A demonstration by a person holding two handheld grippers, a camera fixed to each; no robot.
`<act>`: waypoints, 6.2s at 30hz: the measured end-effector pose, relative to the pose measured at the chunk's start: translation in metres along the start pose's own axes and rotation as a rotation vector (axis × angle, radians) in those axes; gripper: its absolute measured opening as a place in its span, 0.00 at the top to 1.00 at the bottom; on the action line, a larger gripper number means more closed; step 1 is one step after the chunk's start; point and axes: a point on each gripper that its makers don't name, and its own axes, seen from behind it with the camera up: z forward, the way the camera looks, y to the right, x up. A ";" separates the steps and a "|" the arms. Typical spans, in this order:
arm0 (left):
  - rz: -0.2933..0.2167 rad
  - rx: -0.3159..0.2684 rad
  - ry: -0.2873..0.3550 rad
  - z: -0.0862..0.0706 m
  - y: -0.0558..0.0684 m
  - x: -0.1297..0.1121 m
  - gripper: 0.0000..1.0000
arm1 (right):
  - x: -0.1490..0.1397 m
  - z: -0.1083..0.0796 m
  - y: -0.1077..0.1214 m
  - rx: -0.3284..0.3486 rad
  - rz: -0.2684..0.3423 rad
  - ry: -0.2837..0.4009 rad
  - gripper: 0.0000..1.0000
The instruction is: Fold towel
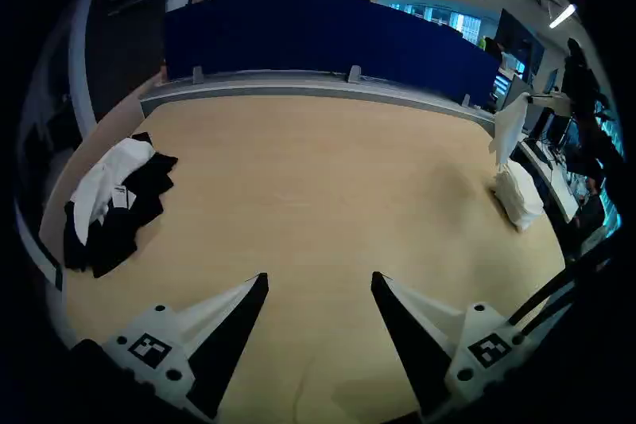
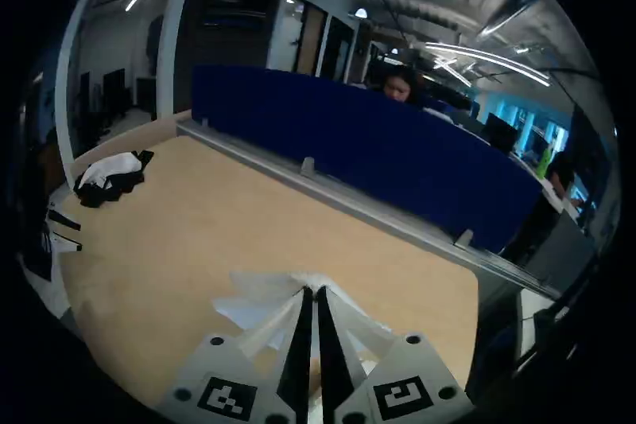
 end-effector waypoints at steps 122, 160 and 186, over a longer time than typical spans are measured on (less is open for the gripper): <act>0.106 -0.024 -0.012 -0.014 0.053 0.004 0.04 | -0.320 -0.092 0.094 -0.328 0.340 -0.362 0.40; 0.087 -0.008 -0.013 -0.011 0.038 0.003 0.04 | -0.293 -0.028 0.039 -0.201 0.342 -0.323 0.00; 0.075 0.013 -0.007 -0.010 0.032 0.009 0.04 | -0.227 0.008 0.087 -0.199 0.317 -0.238 0.00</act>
